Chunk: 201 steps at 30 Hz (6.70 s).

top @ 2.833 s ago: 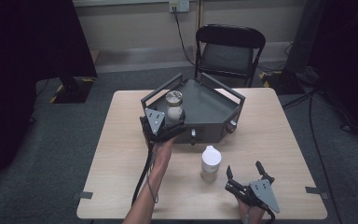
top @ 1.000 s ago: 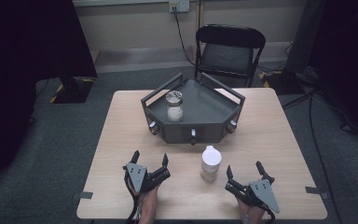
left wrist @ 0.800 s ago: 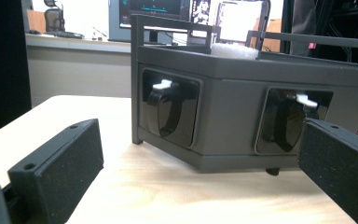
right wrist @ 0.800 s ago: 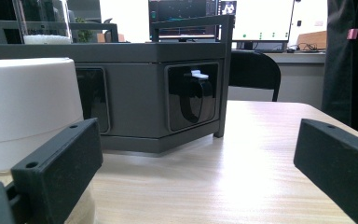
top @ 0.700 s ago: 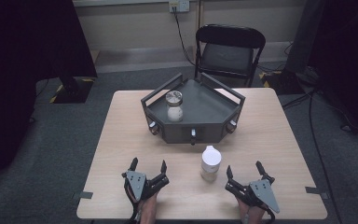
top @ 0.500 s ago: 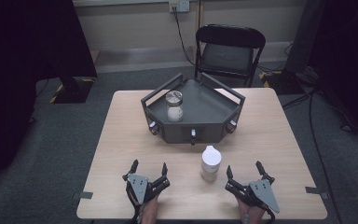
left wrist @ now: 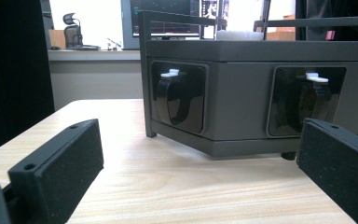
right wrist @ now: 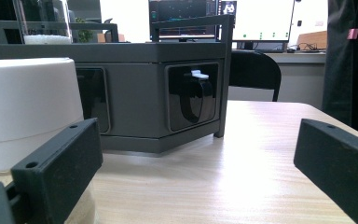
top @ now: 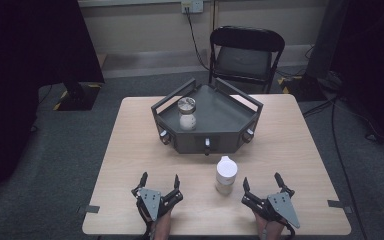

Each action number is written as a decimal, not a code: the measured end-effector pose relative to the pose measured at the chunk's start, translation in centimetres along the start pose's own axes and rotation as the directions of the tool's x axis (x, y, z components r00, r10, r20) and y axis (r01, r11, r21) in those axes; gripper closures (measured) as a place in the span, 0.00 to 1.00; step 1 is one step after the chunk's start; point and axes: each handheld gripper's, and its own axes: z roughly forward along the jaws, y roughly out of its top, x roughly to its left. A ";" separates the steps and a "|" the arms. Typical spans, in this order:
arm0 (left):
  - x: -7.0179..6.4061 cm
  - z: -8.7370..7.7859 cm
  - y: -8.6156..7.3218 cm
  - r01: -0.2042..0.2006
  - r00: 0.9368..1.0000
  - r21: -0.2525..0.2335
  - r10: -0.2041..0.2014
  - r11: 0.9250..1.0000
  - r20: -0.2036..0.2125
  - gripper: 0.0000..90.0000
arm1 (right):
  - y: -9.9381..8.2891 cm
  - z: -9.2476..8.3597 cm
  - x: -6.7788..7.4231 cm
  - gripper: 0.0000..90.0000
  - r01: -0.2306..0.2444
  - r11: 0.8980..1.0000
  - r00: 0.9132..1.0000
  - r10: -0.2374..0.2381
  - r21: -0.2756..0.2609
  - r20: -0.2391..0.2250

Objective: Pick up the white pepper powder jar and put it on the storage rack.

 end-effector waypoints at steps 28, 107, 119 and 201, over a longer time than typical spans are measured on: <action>0.0 0.0 0.0 -0.001 1.000 0.001 0.001 1.000 -0.001 0.00 | 3.7 0.6 2.2 0.01 -0.028 0.998 0.982 0.016 -0.058 -0.186; -0.1 0.0 0.0 -0.001 1.000 0.002 0.001 1.000 -0.006 0.00 | 5.3 3.9 2.8 0.34 0.017 0.994 0.962 0.012 0.106 -0.271; -0.1 0.0 0.0 -0.001 1.000 0.002 0.001 1.000 -0.006 0.00 | 6.2 4.1 2.4 0.34 0.025 0.993 0.958 0.010 0.118 -0.287; -0.2 0.0 0.1 -0.001 1.000 0.003 0.001 1.000 -0.015 0.00 | 18.6 15.5 3.2 0.34 0.021 0.999 0.975 -0.010 0.046 -0.221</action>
